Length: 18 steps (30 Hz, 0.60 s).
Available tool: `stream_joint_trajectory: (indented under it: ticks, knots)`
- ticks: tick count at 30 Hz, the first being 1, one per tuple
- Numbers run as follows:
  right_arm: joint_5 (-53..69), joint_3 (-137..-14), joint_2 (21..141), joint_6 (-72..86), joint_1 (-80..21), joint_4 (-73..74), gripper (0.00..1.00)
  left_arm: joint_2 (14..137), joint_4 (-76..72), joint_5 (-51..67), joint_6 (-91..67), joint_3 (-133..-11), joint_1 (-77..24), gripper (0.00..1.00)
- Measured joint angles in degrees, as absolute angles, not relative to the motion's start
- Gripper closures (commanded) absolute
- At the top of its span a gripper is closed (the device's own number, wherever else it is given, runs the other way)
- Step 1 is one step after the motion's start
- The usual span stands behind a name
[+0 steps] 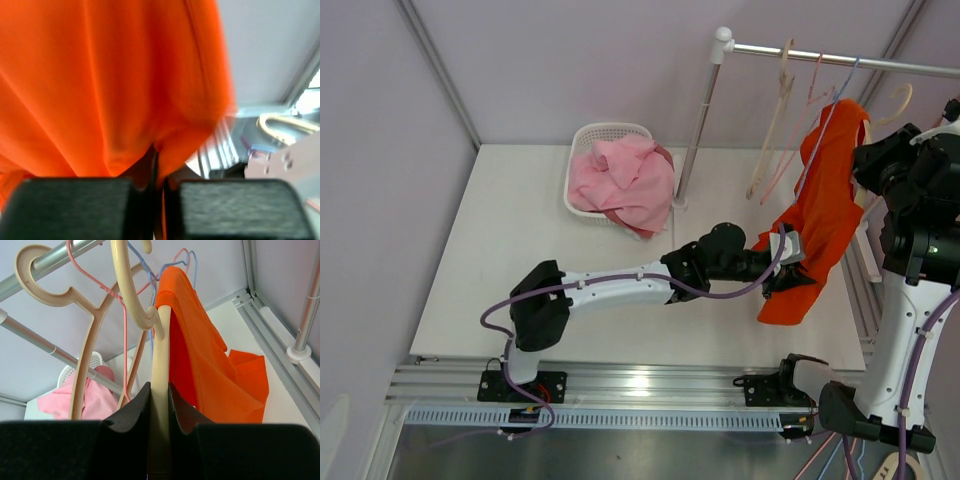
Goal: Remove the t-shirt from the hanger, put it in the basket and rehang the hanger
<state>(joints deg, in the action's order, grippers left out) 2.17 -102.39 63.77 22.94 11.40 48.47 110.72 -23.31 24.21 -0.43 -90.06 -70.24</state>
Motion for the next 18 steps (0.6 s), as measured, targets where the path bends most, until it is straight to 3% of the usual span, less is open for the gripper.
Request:
stream_joint_trajectory:
  ticks: [4,11,18]
  knots:
    - [1.69,-102.63,64.36,22.90,11.35,48.47,1.00,110.37,-22.31,25.08,-1.28,-92.36,-70.37,0.99]
    - [-0.67,-109.60,72.10,21.58,11.35,50.28,1.00,100.53,-30.13,28.03,-0.47,-73.73,-74.91,0.99]
    - [-1.10,-111.02,75.42,19.92,11.35,57.43,1.00,101.08,-25.80,43.75,-0.47,-75.57,-76.23,0.99]
